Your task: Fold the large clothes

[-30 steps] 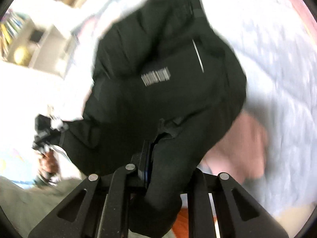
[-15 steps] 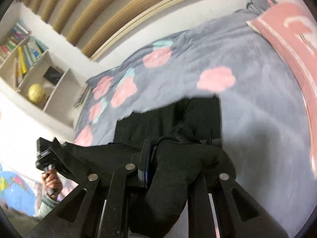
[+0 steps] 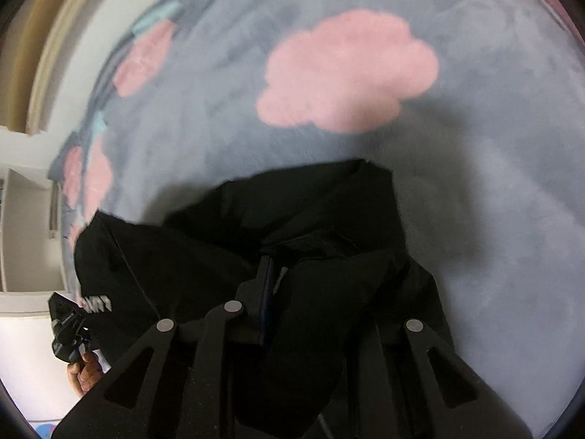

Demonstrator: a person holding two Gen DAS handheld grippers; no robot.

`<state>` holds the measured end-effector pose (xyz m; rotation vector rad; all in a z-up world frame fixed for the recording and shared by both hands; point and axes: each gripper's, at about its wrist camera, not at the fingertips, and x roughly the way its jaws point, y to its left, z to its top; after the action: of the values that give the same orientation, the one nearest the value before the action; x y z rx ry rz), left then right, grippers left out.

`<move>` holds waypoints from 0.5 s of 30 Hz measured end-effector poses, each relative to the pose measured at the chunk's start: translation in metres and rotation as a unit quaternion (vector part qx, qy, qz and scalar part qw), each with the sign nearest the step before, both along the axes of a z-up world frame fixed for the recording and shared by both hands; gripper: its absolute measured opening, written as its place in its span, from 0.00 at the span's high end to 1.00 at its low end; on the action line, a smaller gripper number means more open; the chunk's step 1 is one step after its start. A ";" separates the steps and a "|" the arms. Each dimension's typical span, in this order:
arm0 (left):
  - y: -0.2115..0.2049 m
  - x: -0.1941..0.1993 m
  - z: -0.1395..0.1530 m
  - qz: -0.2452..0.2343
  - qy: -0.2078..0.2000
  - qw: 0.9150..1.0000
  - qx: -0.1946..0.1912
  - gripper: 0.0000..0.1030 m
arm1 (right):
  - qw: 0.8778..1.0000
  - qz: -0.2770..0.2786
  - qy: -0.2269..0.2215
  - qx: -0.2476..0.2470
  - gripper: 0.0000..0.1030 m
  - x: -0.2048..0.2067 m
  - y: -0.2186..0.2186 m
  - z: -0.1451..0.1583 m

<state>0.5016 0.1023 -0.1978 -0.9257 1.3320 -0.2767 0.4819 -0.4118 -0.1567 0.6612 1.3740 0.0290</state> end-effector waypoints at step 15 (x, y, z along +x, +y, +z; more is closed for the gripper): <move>0.062 -0.028 0.097 -0.107 -0.085 0.990 -0.017 0.42 | 0.993 0.014 -0.065 0.101 0.41 -0.041 -0.038 0.074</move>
<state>0.4739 0.1642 -0.1011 -0.7683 1.2713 -0.5338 0.4405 -0.4498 -0.0823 0.7955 1.2650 0.2320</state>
